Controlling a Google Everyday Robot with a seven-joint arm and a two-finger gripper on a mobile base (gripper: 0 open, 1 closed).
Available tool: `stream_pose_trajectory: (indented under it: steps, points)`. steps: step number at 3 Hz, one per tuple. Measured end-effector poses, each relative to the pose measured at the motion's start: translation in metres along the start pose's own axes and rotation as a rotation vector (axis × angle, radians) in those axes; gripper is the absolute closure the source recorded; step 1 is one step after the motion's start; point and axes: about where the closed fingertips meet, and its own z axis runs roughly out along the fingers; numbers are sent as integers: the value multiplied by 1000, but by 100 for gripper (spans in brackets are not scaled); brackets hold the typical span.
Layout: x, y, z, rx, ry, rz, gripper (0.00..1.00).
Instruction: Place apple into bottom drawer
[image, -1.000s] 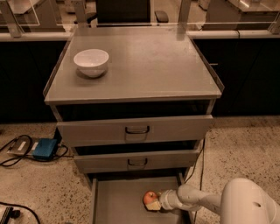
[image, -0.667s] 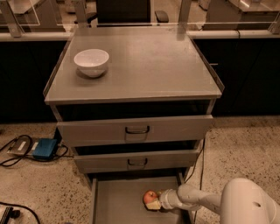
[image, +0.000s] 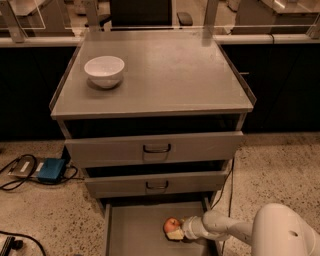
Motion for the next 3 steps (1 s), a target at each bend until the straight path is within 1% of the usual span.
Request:
stream_pose_trajectory:
  steps: [1, 2, 3]
  points:
    - [0, 0, 0, 0, 0, 0, 13]
    - [0, 0, 0, 0, 0, 0, 0]
    - [0, 0, 0, 0, 0, 0, 0]
